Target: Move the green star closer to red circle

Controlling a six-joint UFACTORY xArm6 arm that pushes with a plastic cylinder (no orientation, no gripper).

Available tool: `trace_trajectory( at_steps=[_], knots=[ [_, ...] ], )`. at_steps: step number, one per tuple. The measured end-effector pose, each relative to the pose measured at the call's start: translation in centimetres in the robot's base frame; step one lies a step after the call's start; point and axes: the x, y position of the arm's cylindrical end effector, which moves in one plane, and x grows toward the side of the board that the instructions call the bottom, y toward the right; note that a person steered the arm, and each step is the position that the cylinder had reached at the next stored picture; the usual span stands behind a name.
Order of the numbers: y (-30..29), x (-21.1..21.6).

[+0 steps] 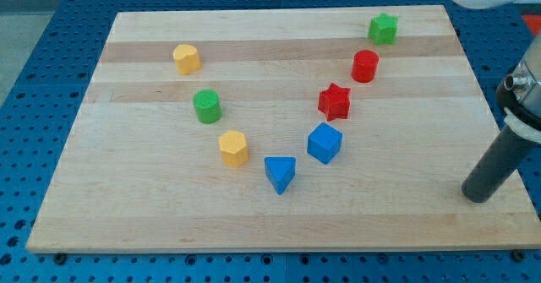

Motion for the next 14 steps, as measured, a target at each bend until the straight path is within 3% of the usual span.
trace_trajectory(
  at_steps=[4, 5, 6, 7, 8, 9, 10, 11, 12, 13, 14],
  knots=[
    [1.0, 0.0],
    [0.8, 1.4],
    [-2.1, 5.4],
    [-3.1, 5.4],
    [-9.5, 5.4],
    [-13.9, 0.0],
    [-17.4, 5.0],
    [-18.7, 5.4],
    [-29.8, 3.0],
    [-39.2, -2.9],
    [-39.6, -6.8]
  ],
)
